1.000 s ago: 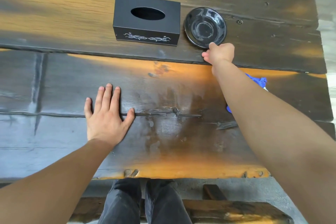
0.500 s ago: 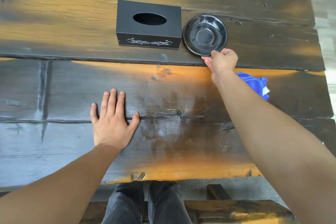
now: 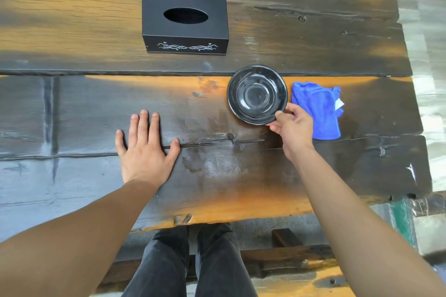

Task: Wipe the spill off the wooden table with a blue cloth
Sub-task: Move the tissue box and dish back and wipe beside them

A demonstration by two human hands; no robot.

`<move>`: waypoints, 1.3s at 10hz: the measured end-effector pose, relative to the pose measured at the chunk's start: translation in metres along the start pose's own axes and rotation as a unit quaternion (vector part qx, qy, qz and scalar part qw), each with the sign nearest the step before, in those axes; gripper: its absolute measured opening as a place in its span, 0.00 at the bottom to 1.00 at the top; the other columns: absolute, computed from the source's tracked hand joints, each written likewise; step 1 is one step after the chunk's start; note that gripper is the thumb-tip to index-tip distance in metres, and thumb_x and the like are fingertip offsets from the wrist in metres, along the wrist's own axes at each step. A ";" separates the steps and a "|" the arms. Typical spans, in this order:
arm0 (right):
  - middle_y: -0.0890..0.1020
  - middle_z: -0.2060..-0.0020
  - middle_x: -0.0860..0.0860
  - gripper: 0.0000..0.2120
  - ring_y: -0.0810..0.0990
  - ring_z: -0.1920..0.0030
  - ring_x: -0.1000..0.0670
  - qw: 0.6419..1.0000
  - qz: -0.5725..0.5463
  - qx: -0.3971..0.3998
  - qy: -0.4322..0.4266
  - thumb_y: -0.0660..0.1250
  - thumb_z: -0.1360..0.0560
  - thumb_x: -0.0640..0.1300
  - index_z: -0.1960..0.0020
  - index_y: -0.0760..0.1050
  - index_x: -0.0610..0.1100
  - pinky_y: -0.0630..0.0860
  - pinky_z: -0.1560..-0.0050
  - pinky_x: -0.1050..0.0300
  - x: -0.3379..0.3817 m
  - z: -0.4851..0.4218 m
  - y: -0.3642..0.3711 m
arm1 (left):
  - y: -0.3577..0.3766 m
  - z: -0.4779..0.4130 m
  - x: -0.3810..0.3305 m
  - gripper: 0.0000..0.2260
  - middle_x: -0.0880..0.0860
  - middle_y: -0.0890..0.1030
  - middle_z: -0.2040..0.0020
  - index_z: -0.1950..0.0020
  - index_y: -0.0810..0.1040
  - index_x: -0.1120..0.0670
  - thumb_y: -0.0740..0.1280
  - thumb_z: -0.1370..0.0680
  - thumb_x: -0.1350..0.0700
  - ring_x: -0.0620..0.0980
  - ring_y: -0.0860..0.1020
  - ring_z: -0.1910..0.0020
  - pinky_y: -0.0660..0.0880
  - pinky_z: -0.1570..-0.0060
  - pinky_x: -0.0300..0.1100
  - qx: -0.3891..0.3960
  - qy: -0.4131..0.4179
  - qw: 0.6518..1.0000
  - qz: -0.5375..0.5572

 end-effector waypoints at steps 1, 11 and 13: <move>0.84 0.67 0.52 0.13 0.84 0.57 0.45 1.000 0.014 0.000 0.005 0.64 0.21 0.36 0.37 0.77 0.41 0.80 0.57 0.56 -0.008 0.005 -0.008 | 0.000 0.000 0.000 0.34 0.50 0.51 0.16 0.18 0.52 0.48 0.50 0.20 0.34 0.49 0.45 0.17 0.45 0.21 0.61 -0.001 -0.001 1.000 0.000; 0.72 0.30 0.48 0.30 0.73 0.31 0.49 0.897 0.327 0.089 -0.283 0.71 0.26 0.52 0.25 0.68 0.53 0.68 0.31 0.56 0.107 0.001 0.151 | -0.023 -0.016 0.080 0.42 0.50 0.50 0.16 0.19 0.52 0.42 0.52 0.28 0.22 0.54 0.44 0.17 0.43 0.22 0.62 0.013 0.000 1.000 -0.016; 0.56 0.20 0.41 0.34 0.58 0.21 0.40 0.849 0.429 0.110 -0.288 0.71 0.27 0.58 0.25 0.60 0.66 0.59 0.24 0.38 0.128 -0.021 0.205 | -0.020 -0.019 0.081 0.41 0.51 0.52 0.16 0.18 0.53 0.42 0.51 0.27 0.23 0.54 0.46 0.17 0.46 0.22 0.63 0.001 0.003 0.999 -0.034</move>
Point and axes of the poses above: each hand's wrist, its own z-axis away from the middle knuckle, its own y-axis out of the palm, x = y × z, the point moved 7 cm from there along -z, towards the middle knuckle
